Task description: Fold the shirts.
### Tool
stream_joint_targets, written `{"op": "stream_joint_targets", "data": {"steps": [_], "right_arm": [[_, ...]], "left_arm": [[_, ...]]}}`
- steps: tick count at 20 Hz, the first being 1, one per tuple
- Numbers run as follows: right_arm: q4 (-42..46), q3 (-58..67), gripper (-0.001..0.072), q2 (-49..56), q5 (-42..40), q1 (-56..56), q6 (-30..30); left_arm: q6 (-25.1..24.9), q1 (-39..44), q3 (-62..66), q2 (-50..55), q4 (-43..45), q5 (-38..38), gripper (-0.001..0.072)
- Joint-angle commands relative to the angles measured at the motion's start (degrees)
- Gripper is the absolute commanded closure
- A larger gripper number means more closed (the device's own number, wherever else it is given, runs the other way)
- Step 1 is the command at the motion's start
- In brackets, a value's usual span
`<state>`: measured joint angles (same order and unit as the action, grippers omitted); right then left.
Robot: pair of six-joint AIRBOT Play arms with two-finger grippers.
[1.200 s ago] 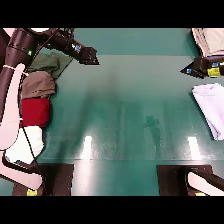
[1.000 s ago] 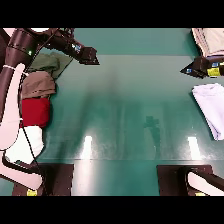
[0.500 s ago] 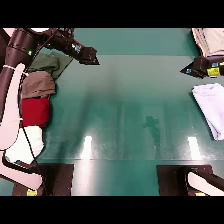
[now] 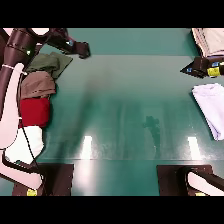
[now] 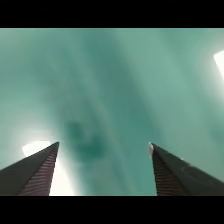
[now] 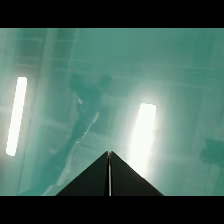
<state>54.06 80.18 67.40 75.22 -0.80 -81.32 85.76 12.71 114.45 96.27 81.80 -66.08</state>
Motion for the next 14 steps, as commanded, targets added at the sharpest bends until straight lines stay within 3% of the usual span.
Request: {"op": "stream_joint_targets", "data": {"steps": [1, 7, 14], "right_arm": [[0.0, 0.07, 0.0692, 0.02, -0.04, -0.04, -0.02], [-0.02, 0.07, 0.0692, 0.02, 0.11, -0.04, -0.02], [-0.04, 0.07, 0.0692, 0.02, 0.42, -0.04, -0.02]], "left_arm": [[6.38, -6.27, -0.02, 1.81, 12.98, 7.02, 0.005], [6.29, -19.06, -0.26, 9.35, 12.26, 10.69, 0.0049], [4.22, -23.96, -0.33, 16.59, 12.2, 15.17, 0.005]]}}
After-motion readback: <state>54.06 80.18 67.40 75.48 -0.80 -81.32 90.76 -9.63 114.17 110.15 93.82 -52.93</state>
